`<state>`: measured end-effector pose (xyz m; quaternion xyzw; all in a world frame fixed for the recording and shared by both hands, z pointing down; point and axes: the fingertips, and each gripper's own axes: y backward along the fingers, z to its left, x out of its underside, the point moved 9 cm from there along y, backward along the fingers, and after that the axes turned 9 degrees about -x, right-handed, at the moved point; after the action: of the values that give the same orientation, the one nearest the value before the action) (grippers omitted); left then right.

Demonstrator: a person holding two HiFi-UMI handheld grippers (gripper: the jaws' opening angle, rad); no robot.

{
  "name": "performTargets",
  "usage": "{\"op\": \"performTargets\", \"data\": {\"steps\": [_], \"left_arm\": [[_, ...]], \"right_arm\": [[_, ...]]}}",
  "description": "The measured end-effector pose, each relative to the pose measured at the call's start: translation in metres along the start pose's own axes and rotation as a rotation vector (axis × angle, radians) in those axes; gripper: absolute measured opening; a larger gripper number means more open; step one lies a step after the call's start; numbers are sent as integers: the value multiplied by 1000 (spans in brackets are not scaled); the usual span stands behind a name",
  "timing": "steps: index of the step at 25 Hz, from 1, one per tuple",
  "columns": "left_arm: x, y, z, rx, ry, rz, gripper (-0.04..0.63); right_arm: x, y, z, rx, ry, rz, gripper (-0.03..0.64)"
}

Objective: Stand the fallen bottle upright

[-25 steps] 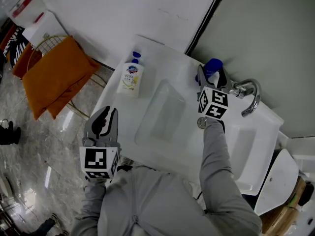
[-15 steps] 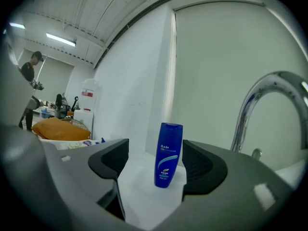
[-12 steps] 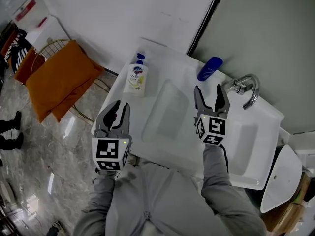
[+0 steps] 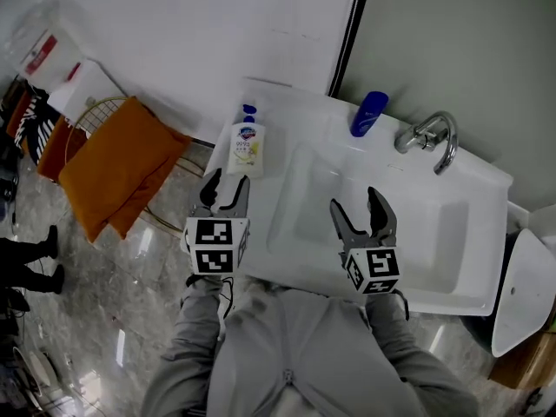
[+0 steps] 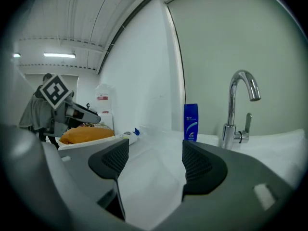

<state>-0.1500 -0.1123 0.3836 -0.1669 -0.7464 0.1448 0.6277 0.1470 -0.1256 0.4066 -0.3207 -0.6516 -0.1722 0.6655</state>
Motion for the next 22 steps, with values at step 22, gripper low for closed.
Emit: {"op": "performTargets", "data": {"steps": [22], "left_arm": [[-2, -151, 6, -11, -64, 483, 443]], "right_arm": [[32, 24, -30, 24, -102, 95, 328]]}}
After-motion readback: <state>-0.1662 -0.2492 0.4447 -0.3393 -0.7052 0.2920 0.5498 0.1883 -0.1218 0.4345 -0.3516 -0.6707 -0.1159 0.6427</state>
